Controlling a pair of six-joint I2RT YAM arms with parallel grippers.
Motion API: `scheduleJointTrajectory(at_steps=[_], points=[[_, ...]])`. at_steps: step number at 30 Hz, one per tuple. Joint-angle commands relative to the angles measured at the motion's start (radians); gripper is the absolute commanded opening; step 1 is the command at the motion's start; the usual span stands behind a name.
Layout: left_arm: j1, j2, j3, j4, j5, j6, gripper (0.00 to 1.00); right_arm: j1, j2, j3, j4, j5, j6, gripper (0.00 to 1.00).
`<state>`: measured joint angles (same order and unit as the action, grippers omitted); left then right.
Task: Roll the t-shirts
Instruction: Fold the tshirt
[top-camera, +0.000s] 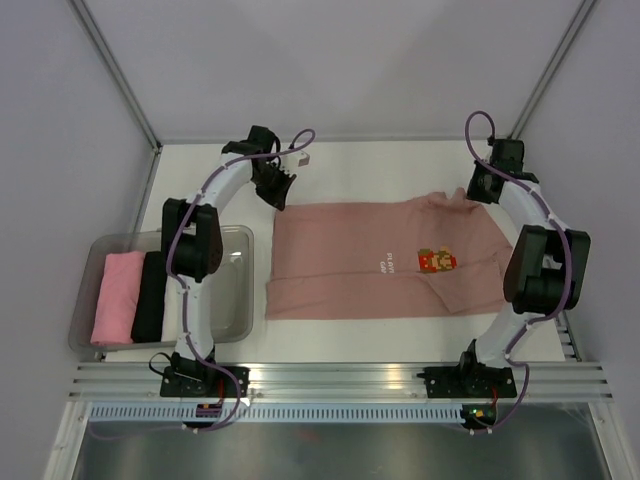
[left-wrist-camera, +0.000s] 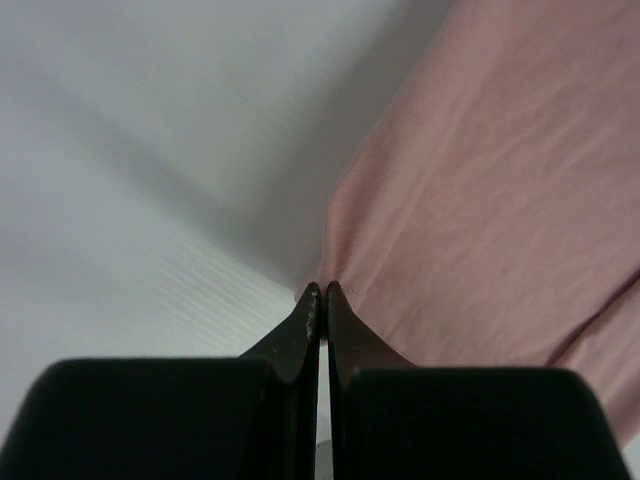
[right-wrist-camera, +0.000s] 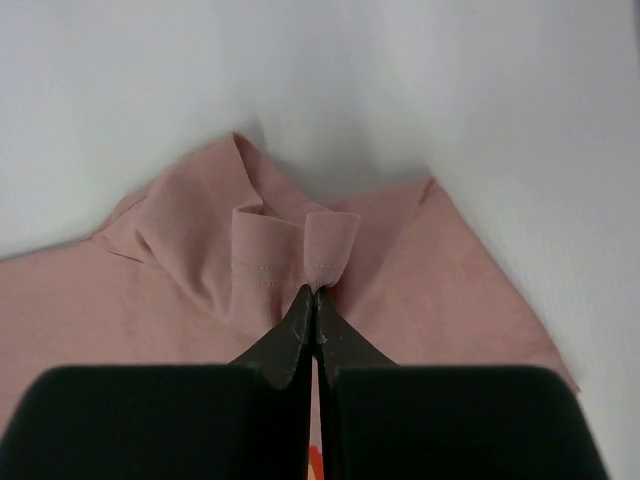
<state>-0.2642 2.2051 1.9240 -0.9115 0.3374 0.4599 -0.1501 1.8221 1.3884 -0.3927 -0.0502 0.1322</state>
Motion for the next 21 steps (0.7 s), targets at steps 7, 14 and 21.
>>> scheduleJointTrajectory(at_steps=[7,14,21], points=[[0.003,-0.143,-0.120,-0.001,0.052,0.158,0.02,-0.089,-0.239,-0.210,0.028,0.108,0.070,0.00],[-0.001,-0.197,-0.192,-0.003,0.109,0.187,0.02,-0.109,-0.363,-0.331,-0.006,0.177,0.072,0.00],[-0.027,-0.265,-0.338,-0.001,0.134,0.250,0.02,-0.124,-0.392,-0.442,0.011,0.168,0.093,0.00]])
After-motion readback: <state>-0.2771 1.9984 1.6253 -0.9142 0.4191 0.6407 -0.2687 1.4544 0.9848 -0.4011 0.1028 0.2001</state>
